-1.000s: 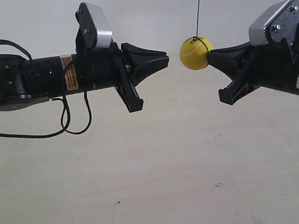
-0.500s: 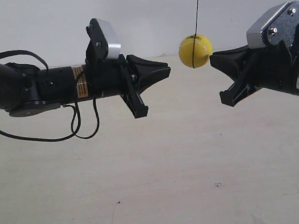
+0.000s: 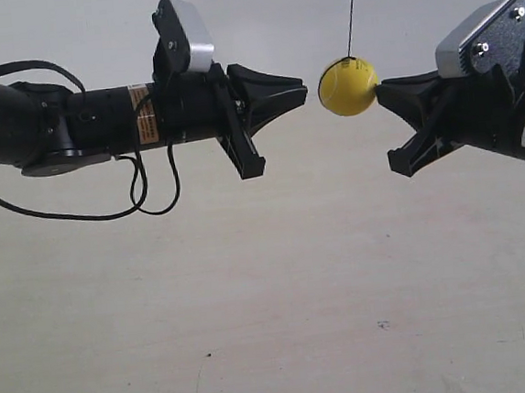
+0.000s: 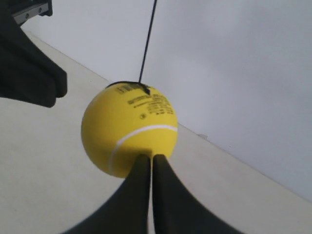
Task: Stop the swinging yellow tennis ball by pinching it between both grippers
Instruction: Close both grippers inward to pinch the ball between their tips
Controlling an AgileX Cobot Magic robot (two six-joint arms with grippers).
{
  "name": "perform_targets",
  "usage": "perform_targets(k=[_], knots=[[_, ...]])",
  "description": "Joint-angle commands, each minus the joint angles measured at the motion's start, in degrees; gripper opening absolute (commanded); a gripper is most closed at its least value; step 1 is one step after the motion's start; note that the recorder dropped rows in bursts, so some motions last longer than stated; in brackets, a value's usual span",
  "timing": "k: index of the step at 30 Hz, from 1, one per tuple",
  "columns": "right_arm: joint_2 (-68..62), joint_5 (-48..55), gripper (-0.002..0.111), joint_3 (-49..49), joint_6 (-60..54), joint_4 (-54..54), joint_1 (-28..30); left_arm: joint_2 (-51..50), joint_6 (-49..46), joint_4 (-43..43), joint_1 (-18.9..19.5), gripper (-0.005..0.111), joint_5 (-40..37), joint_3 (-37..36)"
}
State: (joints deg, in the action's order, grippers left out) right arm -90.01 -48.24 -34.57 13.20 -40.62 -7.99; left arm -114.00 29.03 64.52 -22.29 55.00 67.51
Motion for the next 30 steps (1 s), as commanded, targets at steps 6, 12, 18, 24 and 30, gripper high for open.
perform_targets(k=[6, 12, 18, 24, 30], knots=[[0.1, 0.5, 0.0, -0.2, -1.0, 1.3, 0.0, 0.1, 2.4, 2.5, -0.7, 0.005, 1.1, 1.2], [0.1, 0.4, 0.0, -0.2, -1.0, 1.3, 0.0, 0.1, 1.6, 2.5, -1.5, 0.005, 1.1, 1.2], [0.1, -0.2, 0.0, -0.2, 0.5, 0.7, 0.0, 0.1, 1.4, 2.5, -1.8, 0.005, 1.1, 1.2], [0.1, 0.0, 0.0, -0.2, 1.5, -0.4, 0.0, 0.1, 1.4, 2.5, -1.8, 0.005, 1.1, 1.2], [0.1, 0.0, 0.0, -0.2, 1.9, -0.9, 0.0, 0.0, 1.4, 2.1, -1.8, 0.005, 0.9, 1.2]])
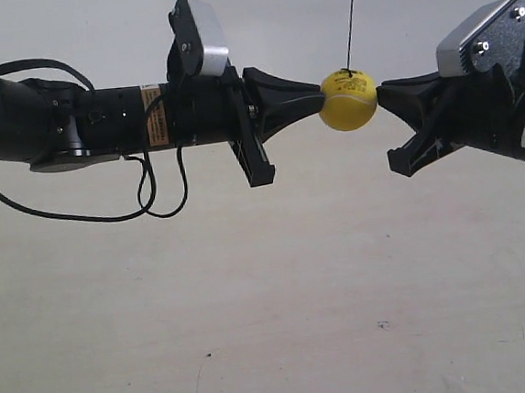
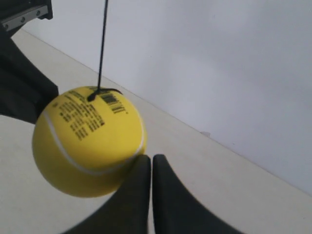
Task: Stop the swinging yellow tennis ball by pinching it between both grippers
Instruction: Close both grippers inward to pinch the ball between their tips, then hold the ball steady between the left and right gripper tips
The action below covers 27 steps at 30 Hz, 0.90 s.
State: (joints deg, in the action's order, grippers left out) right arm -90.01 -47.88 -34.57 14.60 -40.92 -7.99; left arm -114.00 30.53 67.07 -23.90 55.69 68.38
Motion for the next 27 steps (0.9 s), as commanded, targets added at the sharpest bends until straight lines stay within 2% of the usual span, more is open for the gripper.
perform_targets(k=[1, 27], knots=[[0.1, -0.4, 0.0, -0.2, 0.5, -0.6, 0.0, 0.0, -0.1, -0.5, -0.2, 0.005, 0.2, 0.3], [0.1, -0.7, 0.0, -0.2, 1.0, -0.9, 0.0, -1.4, -0.9, -1.5, -0.2, 0.005, -0.3, 0.3]])
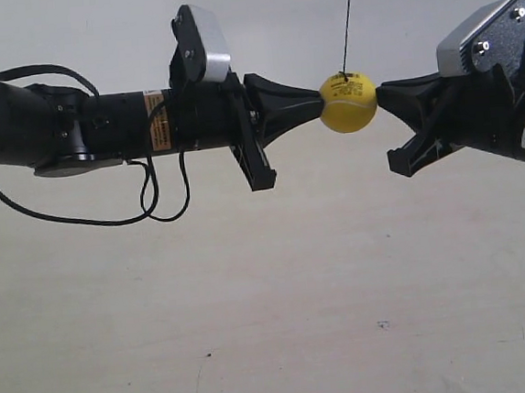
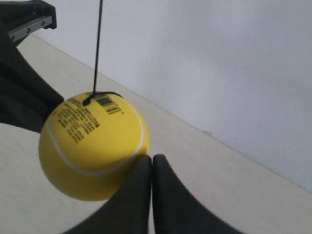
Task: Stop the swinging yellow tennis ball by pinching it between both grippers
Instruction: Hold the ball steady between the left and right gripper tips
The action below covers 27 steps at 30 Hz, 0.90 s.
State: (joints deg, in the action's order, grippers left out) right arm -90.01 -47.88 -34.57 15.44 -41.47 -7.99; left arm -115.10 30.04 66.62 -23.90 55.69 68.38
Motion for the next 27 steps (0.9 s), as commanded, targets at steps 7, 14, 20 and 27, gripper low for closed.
perform_targets(k=[7, 14, 20, 27], knots=[[0.1, 0.3, 0.0, -0.2, -1.0, 1.6, 0.0, -0.1, -0.6, -1.0, -0.2, 0.005, -2.7, 0.3], [0.1, 1.4, 0.0, -0.2, -1.9, 2.3, 0.0, 0.2, -0.6, -1.0, -0.1, 0.005, -3.4, 0.3], [0.1, 1.4, 0.0, -0.2, -1.9, 2.3, 0.0, 0.2, -0.6, -1.0, -0.1, 0.005, -3.4, 0.3], [0.1, 1.0, 0.0, -0.2, -1.7, 2.2, 0.0, 0.2, -0.6, -1.0, -0.1, 0.005, -3.0, 0.3]])
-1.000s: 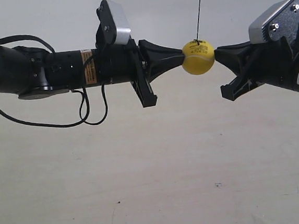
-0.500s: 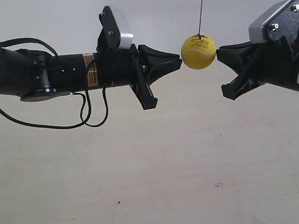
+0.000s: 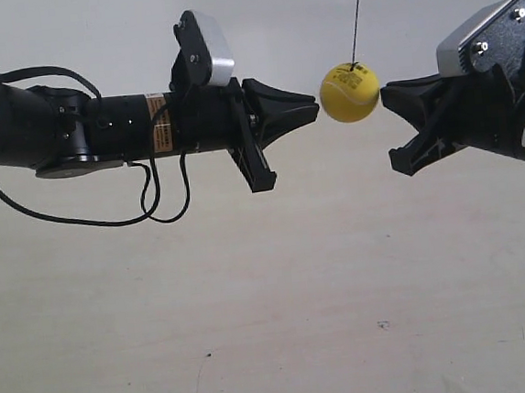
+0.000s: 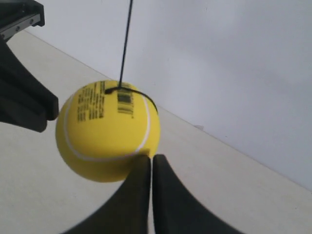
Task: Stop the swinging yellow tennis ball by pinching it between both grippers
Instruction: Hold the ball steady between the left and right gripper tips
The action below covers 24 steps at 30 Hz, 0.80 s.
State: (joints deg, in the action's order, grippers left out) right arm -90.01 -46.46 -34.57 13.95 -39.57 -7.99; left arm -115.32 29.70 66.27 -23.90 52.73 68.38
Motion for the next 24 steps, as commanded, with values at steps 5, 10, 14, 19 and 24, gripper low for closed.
perform_targets(k=[5, 10, 14, 19, 24], knots=[[0.1, -0.4, 0.0, -0.2, 0.1, 0.3, 0.0, 0.4, -0.2, -0.7, -0.2, 0.005, 0.1, 0.3], [0.1, -0.8, 0.0, -0.2, 0.6, 0.0, 0.0, 0.4, -0.2, -1.0, -0.2, 0.005, 0.4, 0.4], [0.1, -0.8, 0.0, -0.2, 0.6, -0.2, 0.0, 0.4, 0.1, -1.1, -0.2, 0.005, 0.4, 1.0], [0.1, -0.8, 0.0, -0.2, 0.7, -1.0, 0.0, 0.4, 0.1, -1.4, -0.2, 0.005, 1.2, 1.0], [0.1, -1.5, 0.0, -0.2, 1.1, -1.0, 0.0, 0.4, 0.1, -1.4, -0.2, 0.005, 1.2, 1.0]])
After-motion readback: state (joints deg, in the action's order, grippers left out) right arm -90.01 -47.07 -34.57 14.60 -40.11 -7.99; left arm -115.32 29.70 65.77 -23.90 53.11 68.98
